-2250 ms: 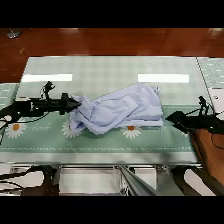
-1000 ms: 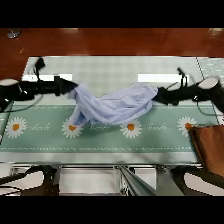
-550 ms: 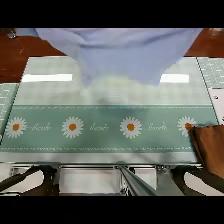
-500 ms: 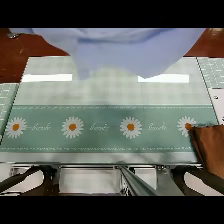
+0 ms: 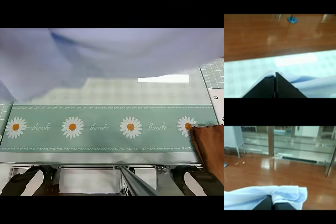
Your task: Fold the shirts.
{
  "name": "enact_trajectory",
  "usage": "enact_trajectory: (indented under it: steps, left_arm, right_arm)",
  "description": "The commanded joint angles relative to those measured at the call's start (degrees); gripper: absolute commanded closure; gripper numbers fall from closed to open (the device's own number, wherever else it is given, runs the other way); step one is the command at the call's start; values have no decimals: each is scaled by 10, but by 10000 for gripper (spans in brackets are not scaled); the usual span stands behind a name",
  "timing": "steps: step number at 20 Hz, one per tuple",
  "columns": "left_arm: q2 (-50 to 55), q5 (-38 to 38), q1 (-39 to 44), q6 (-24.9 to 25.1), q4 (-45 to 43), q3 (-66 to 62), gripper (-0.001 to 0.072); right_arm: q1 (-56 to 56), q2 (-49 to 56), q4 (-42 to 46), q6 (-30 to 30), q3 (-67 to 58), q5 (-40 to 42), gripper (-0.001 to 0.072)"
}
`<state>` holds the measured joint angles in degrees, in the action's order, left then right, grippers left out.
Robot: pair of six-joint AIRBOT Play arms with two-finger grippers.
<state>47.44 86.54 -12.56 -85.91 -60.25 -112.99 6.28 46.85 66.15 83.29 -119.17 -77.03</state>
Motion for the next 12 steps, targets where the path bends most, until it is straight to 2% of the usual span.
enact_trajectory:
  steps: [1, 4, 7, 10, 12]
  left_arm:
    - [-66, 103, 0, -11, -15, 41, 682]
    - [-85, 136, 0, -23, -14, 87, 682]
    - [-87, 127, 0, -21, -13, 192, 682]
    - [-85, 35, 0, 3, -10, 353, 681]
    - [-76, -64, 3, 4, 19, 472, 681]
  right_arm:
    - [0, -60, 2, -8, 22, -45, 688]
    - [0, -91, 2, 4, 83, -86, 688]
    - [0, -92, -1, 6, 177, -104, 688]
    - [0, -76, -1, -2, 323, -88, 688]
    - [0, -56, 0, -10, 424, -21, 688]
